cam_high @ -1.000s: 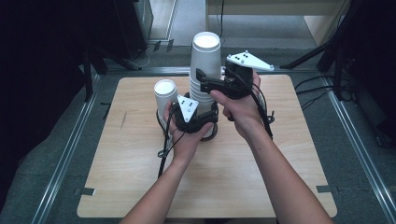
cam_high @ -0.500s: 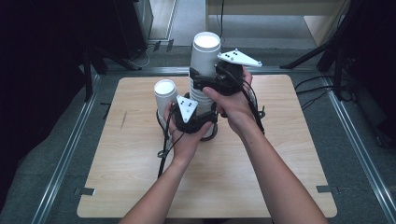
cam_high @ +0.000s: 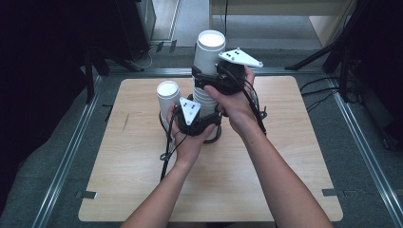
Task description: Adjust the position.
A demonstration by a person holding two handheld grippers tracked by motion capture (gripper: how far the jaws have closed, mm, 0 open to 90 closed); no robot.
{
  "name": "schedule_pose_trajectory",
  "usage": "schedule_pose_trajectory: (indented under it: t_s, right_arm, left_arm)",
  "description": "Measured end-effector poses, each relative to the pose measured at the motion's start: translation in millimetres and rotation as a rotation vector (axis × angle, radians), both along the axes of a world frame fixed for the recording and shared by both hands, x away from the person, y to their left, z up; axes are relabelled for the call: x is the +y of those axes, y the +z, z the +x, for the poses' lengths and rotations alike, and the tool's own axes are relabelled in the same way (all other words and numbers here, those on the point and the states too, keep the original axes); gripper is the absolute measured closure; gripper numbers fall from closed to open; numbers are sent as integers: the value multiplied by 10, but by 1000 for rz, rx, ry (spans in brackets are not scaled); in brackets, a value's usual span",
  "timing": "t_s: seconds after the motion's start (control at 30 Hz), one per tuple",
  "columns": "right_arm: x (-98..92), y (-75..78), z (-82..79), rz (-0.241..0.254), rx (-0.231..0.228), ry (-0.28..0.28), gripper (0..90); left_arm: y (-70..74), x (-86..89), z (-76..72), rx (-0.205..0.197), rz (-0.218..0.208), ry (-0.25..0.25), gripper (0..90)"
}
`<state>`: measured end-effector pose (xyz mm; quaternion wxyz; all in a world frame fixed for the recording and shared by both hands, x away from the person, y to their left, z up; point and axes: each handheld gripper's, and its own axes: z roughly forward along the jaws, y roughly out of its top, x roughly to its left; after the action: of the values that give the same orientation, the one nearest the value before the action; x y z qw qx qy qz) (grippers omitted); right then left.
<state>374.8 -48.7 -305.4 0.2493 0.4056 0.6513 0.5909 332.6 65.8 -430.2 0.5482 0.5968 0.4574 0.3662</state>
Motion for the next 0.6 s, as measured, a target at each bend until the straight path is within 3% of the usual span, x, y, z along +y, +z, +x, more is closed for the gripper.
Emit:
schedule_pose_trajectory:
  t_s: [0.4,0.6]
  right_arm:
    - [23,152,-43,-4,-78,-48,130]
    - [9,235,-50,21,-79,-53,139]
  left_arm:
    - [1,6,-2,2,2,-3,81]
    - [0,6,-2,1,2,-3,81]
